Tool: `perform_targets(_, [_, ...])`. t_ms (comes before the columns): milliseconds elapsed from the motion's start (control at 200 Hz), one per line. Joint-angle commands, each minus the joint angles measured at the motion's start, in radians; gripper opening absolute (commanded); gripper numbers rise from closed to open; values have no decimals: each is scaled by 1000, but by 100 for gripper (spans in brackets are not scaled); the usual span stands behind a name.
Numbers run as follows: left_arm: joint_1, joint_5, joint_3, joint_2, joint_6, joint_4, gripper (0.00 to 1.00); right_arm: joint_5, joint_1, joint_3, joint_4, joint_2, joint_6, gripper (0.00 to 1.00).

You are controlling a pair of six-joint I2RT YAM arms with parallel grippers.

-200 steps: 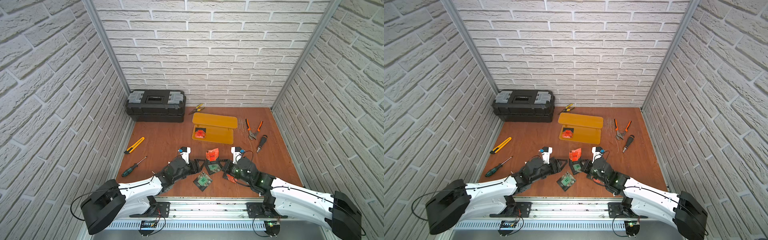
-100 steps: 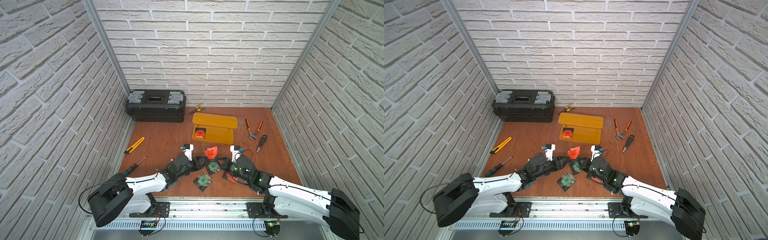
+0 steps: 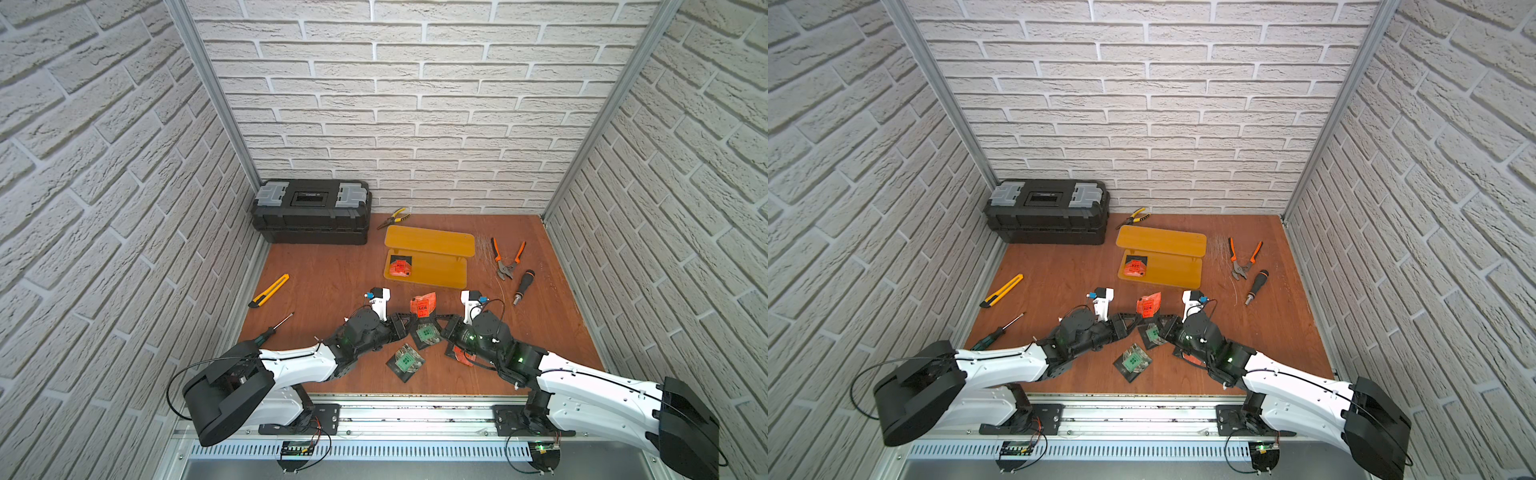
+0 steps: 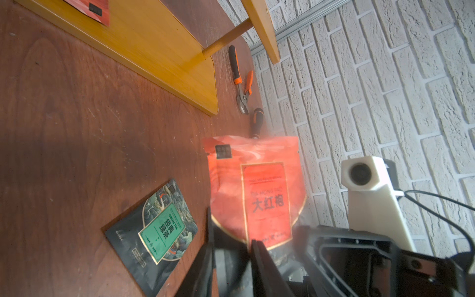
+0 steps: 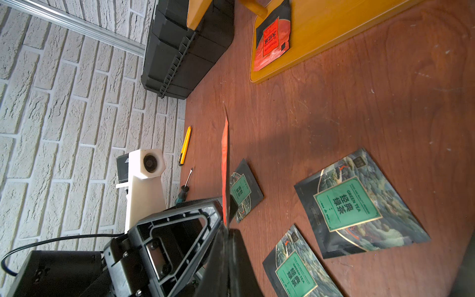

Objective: Place the tea bags on the shelf by color
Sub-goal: Pick up the tea bag from the center of the board.

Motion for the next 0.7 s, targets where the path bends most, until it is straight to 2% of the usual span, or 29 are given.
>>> perform_targets(0, [-6, 8, 17, -13, 4, 55, 29, 20, -4, 19, 18, -11, 3, 2])
perform_targets(145, [-8, 4, 14, -23, 4, 53, 27, 28, -5, 20, 9, -9, 3, 2])
perform_targets(695, [-8, -5, 13, -42, 16, 29, 0, 32, -6, 27, -4, 11, -6, 2])
